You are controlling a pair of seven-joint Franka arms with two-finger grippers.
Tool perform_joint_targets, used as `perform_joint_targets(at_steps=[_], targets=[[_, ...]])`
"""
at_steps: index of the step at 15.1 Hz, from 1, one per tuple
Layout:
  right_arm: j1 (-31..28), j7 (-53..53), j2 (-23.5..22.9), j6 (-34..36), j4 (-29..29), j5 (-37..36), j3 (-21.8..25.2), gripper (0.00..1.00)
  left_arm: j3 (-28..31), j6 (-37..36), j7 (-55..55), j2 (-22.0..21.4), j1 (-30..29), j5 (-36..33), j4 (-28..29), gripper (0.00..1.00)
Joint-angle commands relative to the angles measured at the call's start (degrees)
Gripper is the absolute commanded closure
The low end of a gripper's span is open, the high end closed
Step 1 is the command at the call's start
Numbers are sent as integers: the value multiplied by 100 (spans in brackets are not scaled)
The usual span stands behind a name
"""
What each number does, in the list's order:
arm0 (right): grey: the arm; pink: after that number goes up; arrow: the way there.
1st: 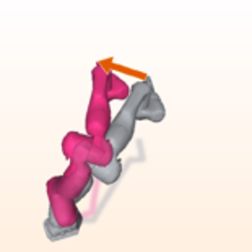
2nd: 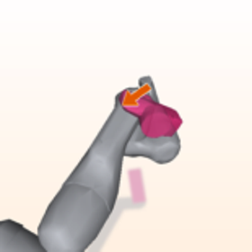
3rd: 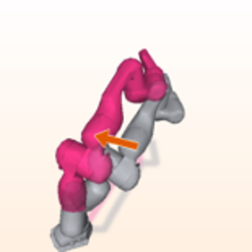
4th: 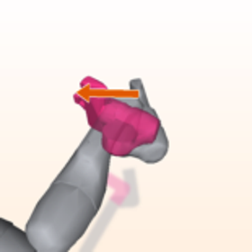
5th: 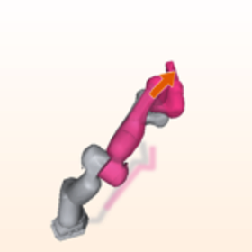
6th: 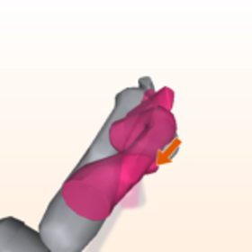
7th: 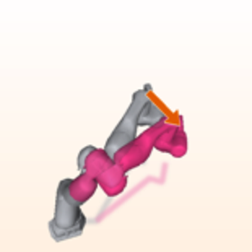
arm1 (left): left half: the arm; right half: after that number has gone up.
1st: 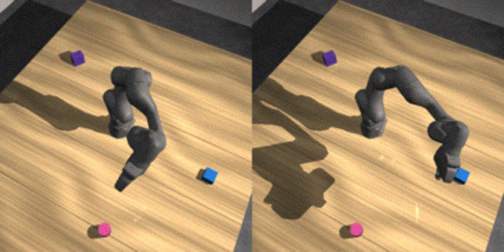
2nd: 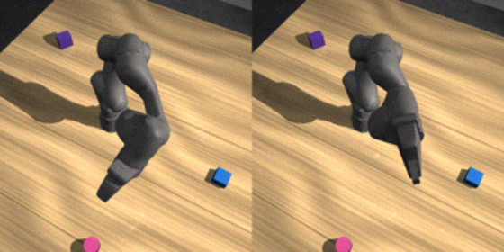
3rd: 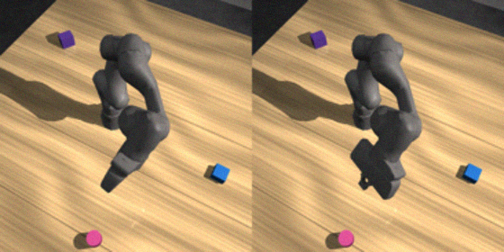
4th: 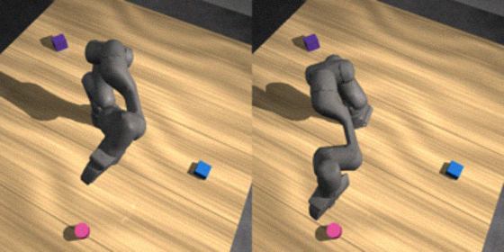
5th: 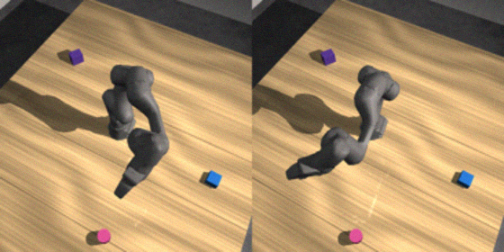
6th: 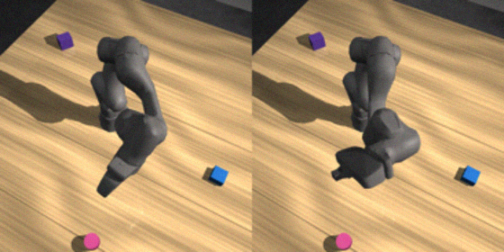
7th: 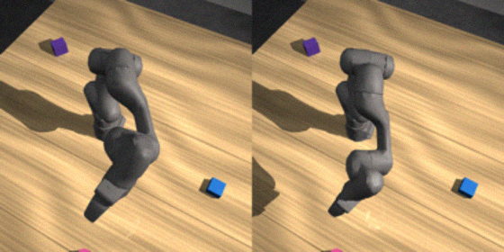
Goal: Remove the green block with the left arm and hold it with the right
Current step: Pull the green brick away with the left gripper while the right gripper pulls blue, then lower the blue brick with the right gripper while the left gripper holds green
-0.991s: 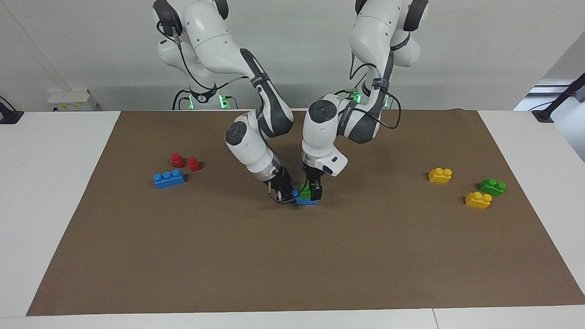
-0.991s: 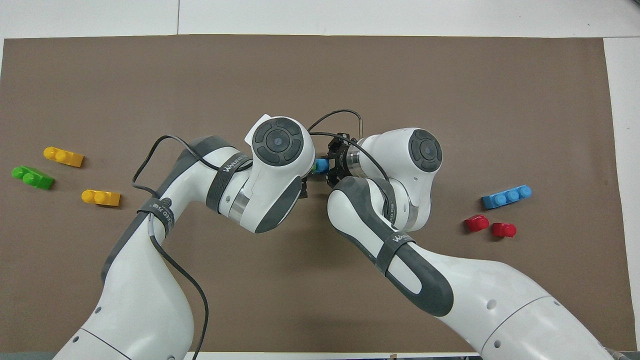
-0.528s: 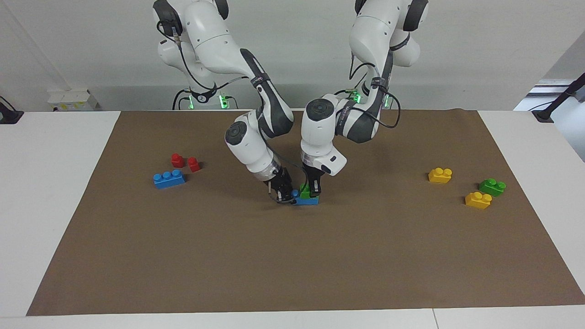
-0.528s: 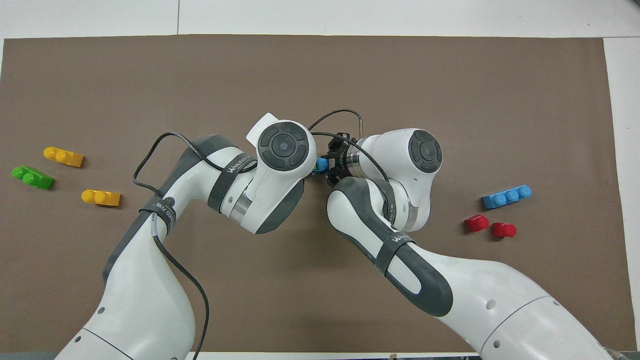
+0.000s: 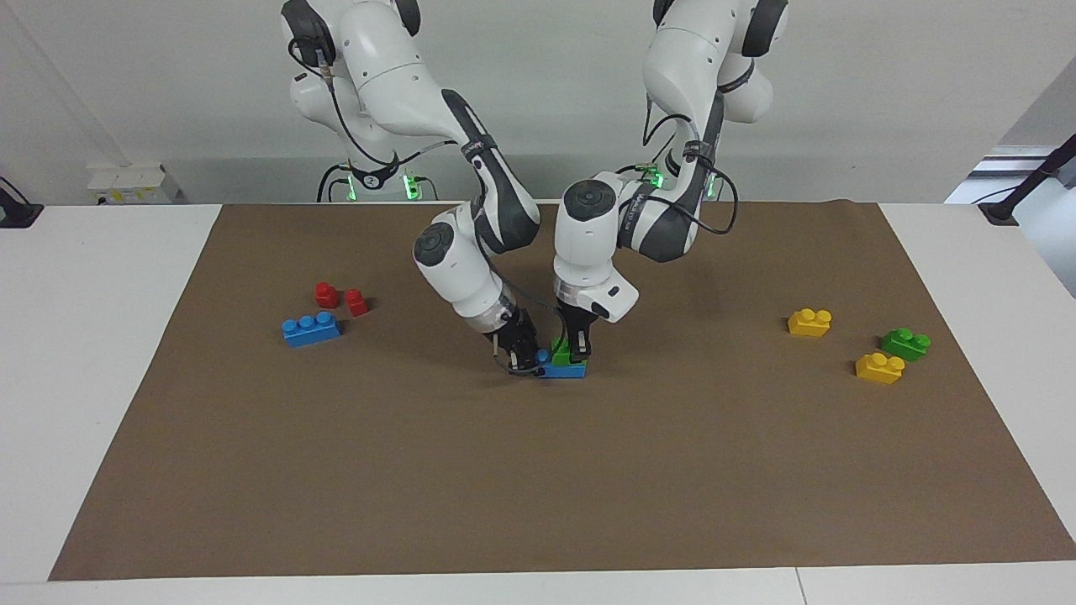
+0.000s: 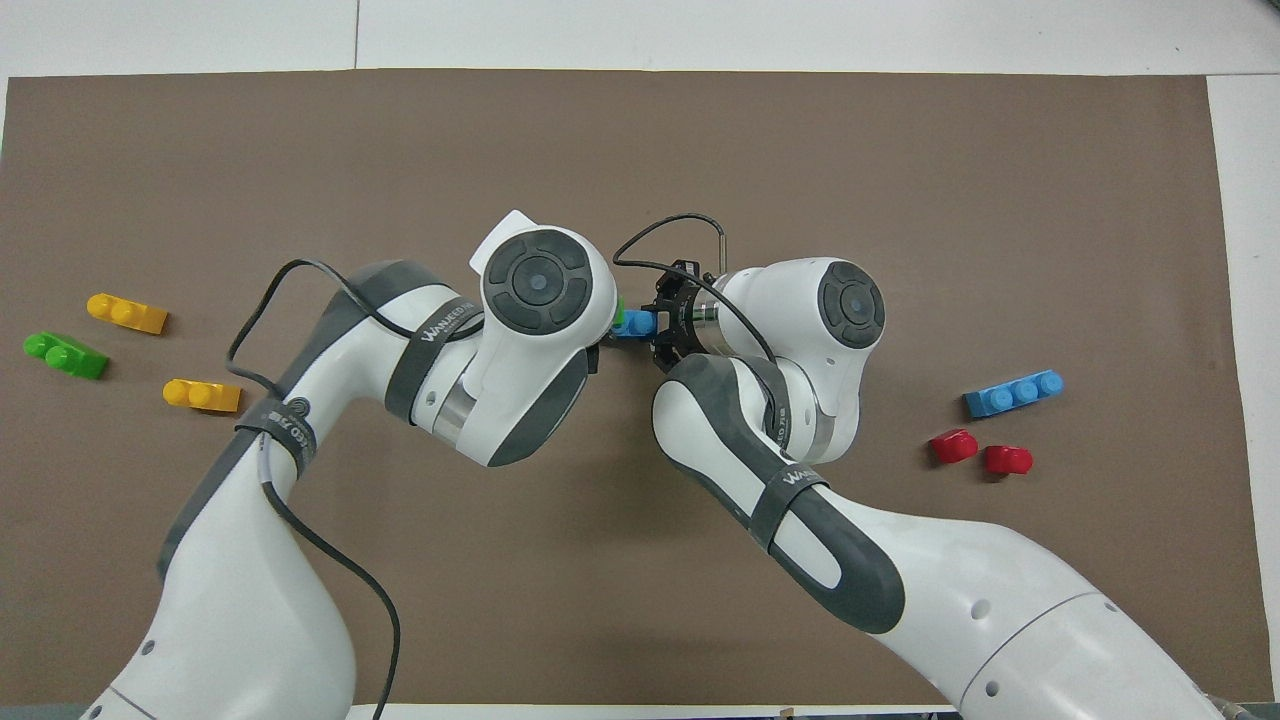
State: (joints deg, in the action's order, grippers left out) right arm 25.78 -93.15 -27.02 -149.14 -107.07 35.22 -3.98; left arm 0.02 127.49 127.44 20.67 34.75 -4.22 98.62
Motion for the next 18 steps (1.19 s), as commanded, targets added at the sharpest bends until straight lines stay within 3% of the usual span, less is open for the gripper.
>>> perform_joint_targets(at_steps=[1, 5, 9, 11, 15, 18], targets=[[24, 34, -32, -45, -16, 170, 2, 100, 7, -312, -96, -493, -319, -17, 114, 100], [-72, 51, -23, 113, 151, 161, 2, 100, 7, -672, -682, -696, -688, -17, 105, 100], [-467, 287, 108, 938, 652, -162, 81, 100, 7, -954, -2070, -714, -1381, -9, 122, 100], [-1168, 848, 459, 1578, 765, -401, 73, 100, 7, -954, -2721, -705, -1689, 18, 131, 100], [-2346, 1991, 618, 3204, 1354, -437, 108, 100, 7, -954, -4241, -705, -2199, 114, 201, 100], [-3015, 2537, 671, 3603, 1233, -454, 116, 100, 7, -937, -5340, -731, -2612, 229, 324, 100]])
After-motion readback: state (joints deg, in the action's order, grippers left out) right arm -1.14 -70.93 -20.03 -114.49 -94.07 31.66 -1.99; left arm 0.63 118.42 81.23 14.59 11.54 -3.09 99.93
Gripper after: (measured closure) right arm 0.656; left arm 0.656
